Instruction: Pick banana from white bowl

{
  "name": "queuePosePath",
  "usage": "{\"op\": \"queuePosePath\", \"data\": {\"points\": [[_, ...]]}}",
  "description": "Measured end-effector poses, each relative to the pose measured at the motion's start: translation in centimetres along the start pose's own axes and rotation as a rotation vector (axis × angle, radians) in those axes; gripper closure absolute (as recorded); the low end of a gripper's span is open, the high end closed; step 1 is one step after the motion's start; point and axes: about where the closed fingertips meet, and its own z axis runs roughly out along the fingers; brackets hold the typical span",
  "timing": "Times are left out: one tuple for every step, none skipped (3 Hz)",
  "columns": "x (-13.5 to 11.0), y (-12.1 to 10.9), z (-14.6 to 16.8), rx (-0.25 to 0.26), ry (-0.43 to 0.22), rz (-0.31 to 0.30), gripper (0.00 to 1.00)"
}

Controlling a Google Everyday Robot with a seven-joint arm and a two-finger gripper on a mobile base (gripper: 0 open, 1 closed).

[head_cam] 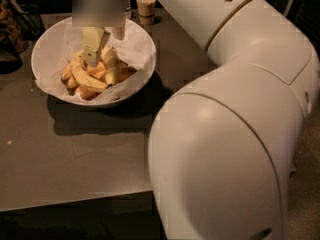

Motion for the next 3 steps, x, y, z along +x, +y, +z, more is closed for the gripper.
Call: {"op": "queuePosePath", "data": {"points": [[0.0, -0.3, 0.0, -0.004, -0.003, 0.002, 0.26], [0.7, -0.6, 0.9, -0.041, -0.004, 0.002, 0.25], [1.3, -0.5, 2.3, -0.09, -0.001, -0.004, 0.25]]}}
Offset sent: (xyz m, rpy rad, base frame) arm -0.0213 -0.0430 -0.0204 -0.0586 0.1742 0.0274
